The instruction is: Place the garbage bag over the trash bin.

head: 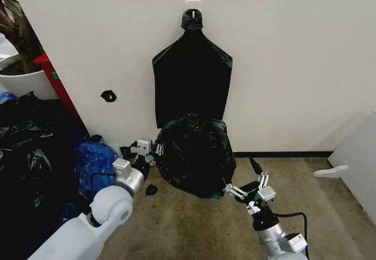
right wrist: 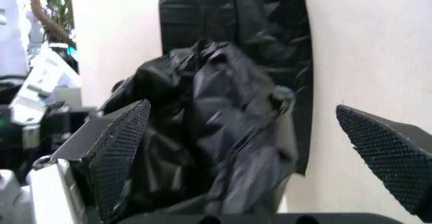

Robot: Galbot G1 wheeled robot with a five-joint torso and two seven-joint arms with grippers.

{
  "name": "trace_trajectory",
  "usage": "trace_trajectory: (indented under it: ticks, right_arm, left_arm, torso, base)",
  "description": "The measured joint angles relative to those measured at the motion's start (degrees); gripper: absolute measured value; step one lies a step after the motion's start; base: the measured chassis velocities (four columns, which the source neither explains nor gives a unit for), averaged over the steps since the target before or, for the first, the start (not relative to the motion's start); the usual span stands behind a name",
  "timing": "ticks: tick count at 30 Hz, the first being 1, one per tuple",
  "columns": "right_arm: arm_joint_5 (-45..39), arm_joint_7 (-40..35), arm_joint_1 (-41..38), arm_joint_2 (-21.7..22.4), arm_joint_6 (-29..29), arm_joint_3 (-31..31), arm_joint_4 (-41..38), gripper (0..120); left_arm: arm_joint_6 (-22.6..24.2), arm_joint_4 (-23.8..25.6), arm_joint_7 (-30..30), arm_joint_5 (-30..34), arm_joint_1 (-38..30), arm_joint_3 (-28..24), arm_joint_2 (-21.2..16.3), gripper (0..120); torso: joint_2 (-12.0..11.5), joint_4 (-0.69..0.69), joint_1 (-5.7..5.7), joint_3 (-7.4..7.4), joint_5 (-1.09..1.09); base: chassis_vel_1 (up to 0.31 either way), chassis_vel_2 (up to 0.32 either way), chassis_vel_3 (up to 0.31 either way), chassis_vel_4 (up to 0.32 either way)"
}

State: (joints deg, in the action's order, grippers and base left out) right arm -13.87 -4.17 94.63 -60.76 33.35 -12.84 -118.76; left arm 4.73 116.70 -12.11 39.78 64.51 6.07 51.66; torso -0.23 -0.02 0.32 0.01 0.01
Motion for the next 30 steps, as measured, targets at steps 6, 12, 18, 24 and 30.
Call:
trace_trajectory:
  ticks: [6,12,18,24,30]
  right_arm:
    - [4.6,-1.4,2.5,-0.5,0.4,0.5,-0.6,100]
    - [11.5,-5.2,2.2,-1.1,0.1,0.2,0.6,100]
    - [17.5,-11.2,2.2,-1.5,-2.3,-0.2,1.7,97]
    - [18.8,-15.1,1.9,-1.9,-5.6,0.7,1.8,79]
    - [18.5,-17.7,1.6,-1.9,-7.6,1.0,1.8,54]
  left_arm:
    - [0.0,0.5,0.1,-0.2,1.0,0.1,0.0,1]
    - [-0.1,1.3,0.2,-0.3,2.1,0.1,-0.1,1]
    - [-0.1,1.5,0.2,-0.3,2.4,0.1,-0.3,1]
    - [-0.1,1.5,0.2,-0.3,2.5,0.1,-0.2,1]
    - [-0.1,1.2,0.2,-0.3,2.5,0.0,-0.2,1]
  torso:
    - [0.0,-0.01,0.00,0.00,0.00]
    - [0.0,0.00,0.00,0.00,0.00]
    - [0.0,0.00,0.00,0.00,0.00]
    - [0.0,0.00,0.00,0.00,0.00]
    - [0.0,0.00,0.00,0.00,0.00]
  base:
    - [0.000,0.000,0.000,0.000]
    - [0.000,0.000,0.000,0.000]
    - [0.000,0.000,0.000,0.000]
    - [0.000,0.000,0.000,0.000]
    - [0.000,0.000,0.000,0.000]
